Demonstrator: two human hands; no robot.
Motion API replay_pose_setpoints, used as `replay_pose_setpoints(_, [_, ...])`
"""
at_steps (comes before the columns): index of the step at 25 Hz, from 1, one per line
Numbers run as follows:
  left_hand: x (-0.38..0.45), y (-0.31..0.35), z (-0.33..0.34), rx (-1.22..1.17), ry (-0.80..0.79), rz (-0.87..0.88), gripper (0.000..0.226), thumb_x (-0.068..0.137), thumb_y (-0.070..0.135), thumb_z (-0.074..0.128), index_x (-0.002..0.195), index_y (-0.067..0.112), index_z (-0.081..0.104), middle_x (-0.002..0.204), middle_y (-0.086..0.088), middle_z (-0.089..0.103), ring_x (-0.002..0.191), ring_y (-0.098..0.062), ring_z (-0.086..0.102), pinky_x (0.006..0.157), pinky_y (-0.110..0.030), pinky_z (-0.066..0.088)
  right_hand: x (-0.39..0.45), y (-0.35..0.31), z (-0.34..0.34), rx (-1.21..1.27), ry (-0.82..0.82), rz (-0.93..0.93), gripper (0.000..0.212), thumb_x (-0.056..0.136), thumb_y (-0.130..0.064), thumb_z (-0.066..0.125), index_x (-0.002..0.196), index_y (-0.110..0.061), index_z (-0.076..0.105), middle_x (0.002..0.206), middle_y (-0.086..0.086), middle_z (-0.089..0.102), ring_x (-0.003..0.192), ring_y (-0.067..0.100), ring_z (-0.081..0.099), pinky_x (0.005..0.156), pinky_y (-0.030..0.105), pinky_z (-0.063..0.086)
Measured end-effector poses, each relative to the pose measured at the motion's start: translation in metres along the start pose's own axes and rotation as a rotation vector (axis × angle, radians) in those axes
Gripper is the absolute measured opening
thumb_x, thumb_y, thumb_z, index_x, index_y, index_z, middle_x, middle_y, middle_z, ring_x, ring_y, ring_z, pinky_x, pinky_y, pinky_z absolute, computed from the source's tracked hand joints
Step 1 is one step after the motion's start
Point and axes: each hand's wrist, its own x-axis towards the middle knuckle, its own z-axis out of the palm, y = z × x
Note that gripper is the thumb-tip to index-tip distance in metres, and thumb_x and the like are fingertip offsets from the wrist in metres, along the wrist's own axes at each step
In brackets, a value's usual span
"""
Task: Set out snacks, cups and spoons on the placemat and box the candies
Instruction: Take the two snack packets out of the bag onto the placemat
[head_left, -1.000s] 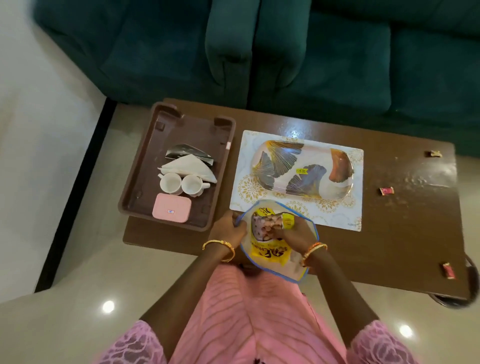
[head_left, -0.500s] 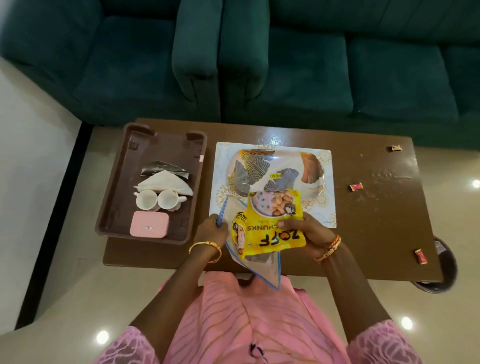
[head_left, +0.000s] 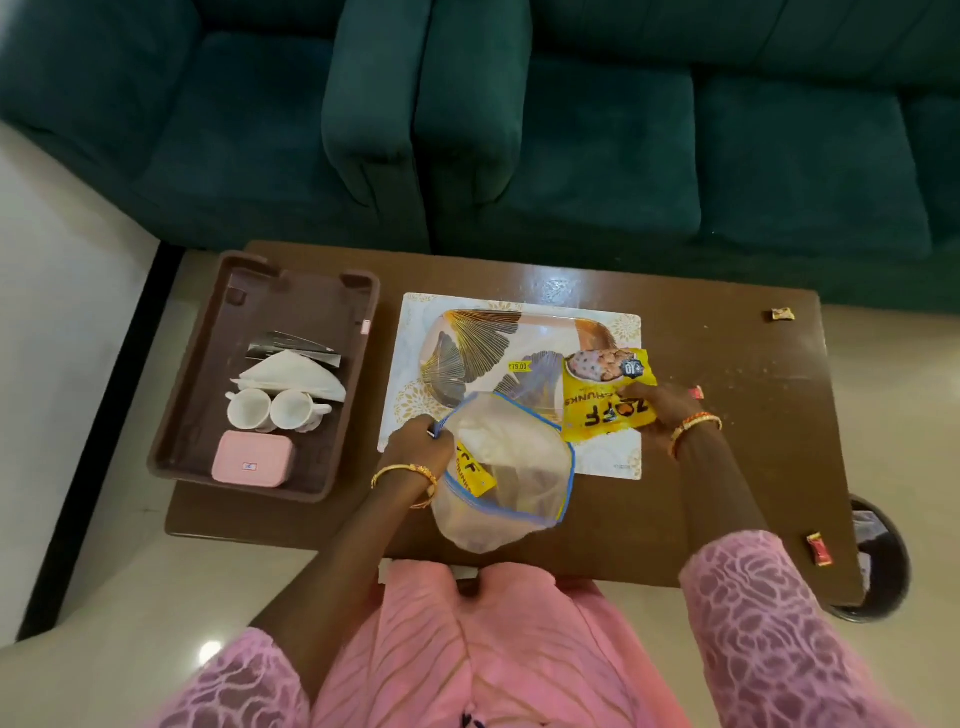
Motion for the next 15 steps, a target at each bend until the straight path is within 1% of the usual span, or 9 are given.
replay_pose_setpoints(1, [0.004, 0.005, 0.004, 0.018, -0.016, 0.002, 0.015, 0.085, 0.023, 0.048, 0.081, 0.012, 0.057, 0.090, -0.015, 0.069, 0.084, -0.034, 0.062, 0.070, -0.033, 0.046, 0.019, -0.005, -0.007, -0.076, 0.032, -0.002, 0.028, 0.073, -0.004, 0.071, 0.100, -0.002, 0.063, 0.068, 0.010, 0.074, 0.061, 0.021, 0.069, 0.060, 0.033, 0.060])
replay_pose_setpoints(3, [0.012, 0.014, 0.016, 0.046, -0.035, -0.004, 0.014, 0.086, 0.022, 0.049, 0.076, 0.015, 0.055, 0.090, -0.015, 0.070, 0.085, -0.032, 0.062, 0.069, -0.031, 0.043, 0.054, -0.018, -0.015, -0.248, 0.051, -0.031, 0.040, 0.074, -0.004, 0.073, 0.112, 0.001, 0.061, 0.099, 0.021, 0.070, 0.083, 0.029, 0.067, 0.081, 0.044, 0.057])
replay_pose_setpoints(4, [0.016, 0.018, 0.022, 0.055, -0.036, -0.015, 0.014, 0.086, 0.022, 0.049, 0.074, 0.015, 0.055, 0.090, -0.015, 0.070, 0.083, -0.030, 0.061, 0.069, -0.030, 0.042, 0.068, -0.024, -0.014, -0.335, 0.055, -0.063, 0.044, 0.074, -0.006, 0.074, 0.115, 0.000, 0.060, 0.108, 0.023, 0.067, 0.088, 0.031, 0.065, 0.083, 0.045, 0.055])
replay_pose_setpoints(5, [0.020, 0.021, 0.027, 0.062, -0.031, -0.031, 0.016, 0.085, 0.021, 0.049, 0.072, 0.016, 0.055, 0.090, -0.015, 0.070, 0.079, -0.028, 0.058, 0.069, -0.029, 0.040, 0.082, -0.029, -0.012, -0.416, 0.066, -0.119, 0.043, 0.073, -0.008, 0.076, 0.113, -0.002, 0.061, 0.110, 0.023, 0.066, 0.087, 0.030, 0.065, 0.081, 0.043, 0.054])
replay_pose_setpoints(7, [0.030, 0.026, 0.036, 0.077, -0.022, -0.056, 0.017, 0.085, 0.022, 0.049, 0.071, 0.015, 0.055, 0.085, -0.012, 0.068, 0.076, -0.025, 0.055, 0.068, -0.028, 0.038, 0.110, -0.036, -0.005, -0.513, 0.100, -0.239, 0.035, 0.070, -0.012, 0.079, 0.102, -0.006, 0.065, 0.108, 0.023, 0.067, 0.081, 0.028, 0.065, 0.072, 0.037, 0.054])
replay_pose_setpoints(9, [0.039, 0.028, 0.045, 0.072, -0.038, -0.071, 0.018, 0.085, 0.023, 0.048, 0.073, 0.013, 0.058, 0.082, -0.010, 0.070, 0.077, -0.026, 0.060, 0.067, -0.030, 0.042, 0.139, -0.044, 0.001, -0.584, 0.095, -0.318, 0.029, 0.070, -0.016, 0.080, 0.094, -0.008, 0.067, 0.110, 0.020, 0.067, 0.084, 0.031, 0.066, 0.075, 0.039, 0.055])
replay_pose_setpoints(11, [0.046, 0.028, 0.053, 0.082, -0.039, -0.085, 0.019, 0.085, 0.023, 0.048, 0.070, 0.015, 0.056, 0.081, -0.012, 0.070, 0.075, -0.026, 0.061, 0.063, -0.030, 0.041, 0.165, -0.055, 0.009, -0.674, 0.009, -0.354, 0.027, 0.070, -0.016, 0.079, 0.094, -0.008, 0.069, 0.108, 0.021, 0.068, 0.083, 0.030, 0.064, 0.078, 0.039, 0.055])
replay_pose_setpoints(13, [0.050, 0.027, 0.060, 0.082, -0.033, -0.106, 0.020, 0.086, 0.022, 0.049, 0.069, 0.015, 0.055, 0.080, -0.013, 0.069, 0.075, -0.027, 0.062, 0.061, -0.029, 0.041, 0.183, -0.061, 0.018, -0.722, -0.032, -0.384, 0.036, 0.071, -0.019, 0.078, 0.103, -0.008, 0.066, 0.111, 0.021, 0.067, 0.089, 0.030, 0.063, 0.086, 0.042, 0.054])
replay_pose_setpoints(15, [0.053, 0.026, 0.063, 0.062, -0.031, -0.130, 0.020, 0.087, 0.021, 0.048, 0.074, 0.011, 0.059, 0.081, -0.014, 0.071, 0.078, -0.028, 0.064, 0.069, -0.032, 0.046, 0.190, -0.055, 0.023, -0.606, 0.051, -0.358, 0.062, 0.070, -0.025, 0.080, 0.122, -0.008, 0.051, 0.124, 0.018, 0.059, 0.109, 0.033, 0.058, 0.097, 0.047, 0.048])
